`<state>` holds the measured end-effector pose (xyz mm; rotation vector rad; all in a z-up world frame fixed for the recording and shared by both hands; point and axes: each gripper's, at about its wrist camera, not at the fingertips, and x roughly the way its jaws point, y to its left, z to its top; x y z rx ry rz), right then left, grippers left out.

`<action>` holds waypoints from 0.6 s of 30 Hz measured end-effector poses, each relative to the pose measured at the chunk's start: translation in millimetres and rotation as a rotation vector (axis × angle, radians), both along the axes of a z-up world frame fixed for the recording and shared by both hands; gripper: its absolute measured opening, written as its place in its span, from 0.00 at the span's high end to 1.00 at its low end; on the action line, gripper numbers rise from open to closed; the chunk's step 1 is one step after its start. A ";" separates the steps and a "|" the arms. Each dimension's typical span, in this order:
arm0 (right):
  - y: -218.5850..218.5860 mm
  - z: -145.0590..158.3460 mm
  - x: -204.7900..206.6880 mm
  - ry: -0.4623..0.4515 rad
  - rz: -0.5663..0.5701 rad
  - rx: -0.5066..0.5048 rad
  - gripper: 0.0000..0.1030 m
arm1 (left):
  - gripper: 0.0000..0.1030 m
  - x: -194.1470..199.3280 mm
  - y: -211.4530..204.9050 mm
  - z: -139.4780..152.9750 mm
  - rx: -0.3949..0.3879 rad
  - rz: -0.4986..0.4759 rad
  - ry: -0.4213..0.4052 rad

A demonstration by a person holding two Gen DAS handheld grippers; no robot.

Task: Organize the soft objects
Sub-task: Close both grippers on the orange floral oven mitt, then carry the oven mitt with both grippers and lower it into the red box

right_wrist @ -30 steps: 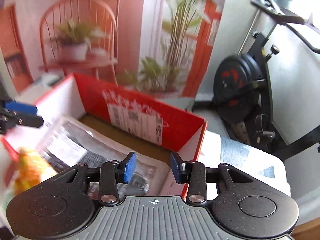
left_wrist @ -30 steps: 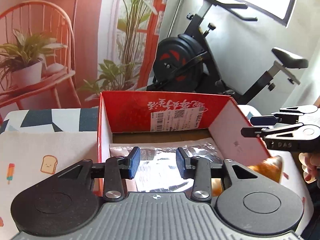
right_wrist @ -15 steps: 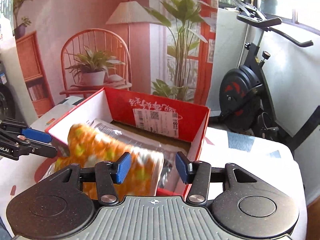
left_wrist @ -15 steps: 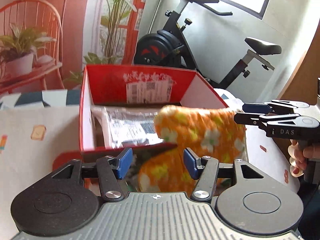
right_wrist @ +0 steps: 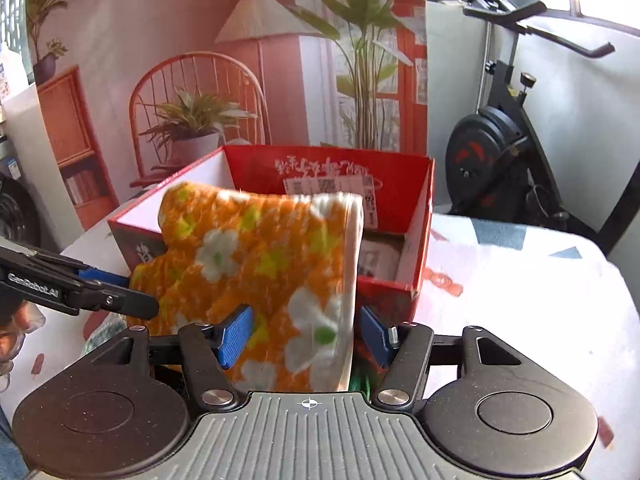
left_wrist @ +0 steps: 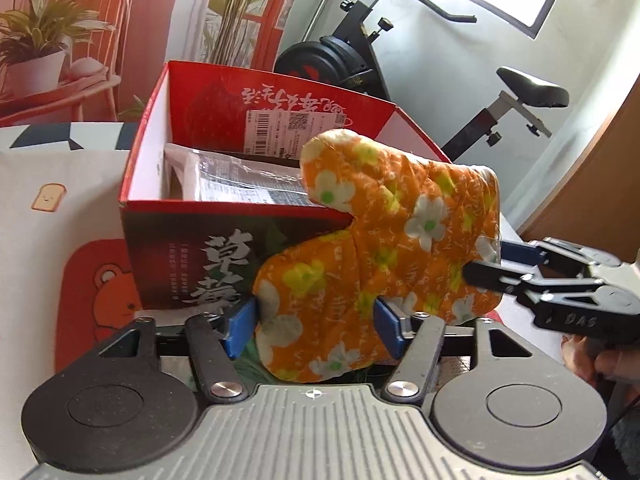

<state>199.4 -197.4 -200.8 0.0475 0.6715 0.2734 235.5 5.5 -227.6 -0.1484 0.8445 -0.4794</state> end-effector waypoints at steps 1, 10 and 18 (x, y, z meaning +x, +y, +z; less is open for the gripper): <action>0.0 -3.2 0.2 0.007 -0.005 0.010 0.45 | 0.33 -1.6 -0.8 -3.1 -0.001 0.003 -0.004; 0.4 -21.4 1.4 0.011 -0.048 0.098 0.46 | 0.34 -1.0 -8.9 -15.7 -0.018 0.041 0.001; -10.7 -25.9 -16.0 -0.009 -0.122 0.218 0.83 | 0.68 -12.5 -2.0 -11.4 -0.048 0.119 -0.017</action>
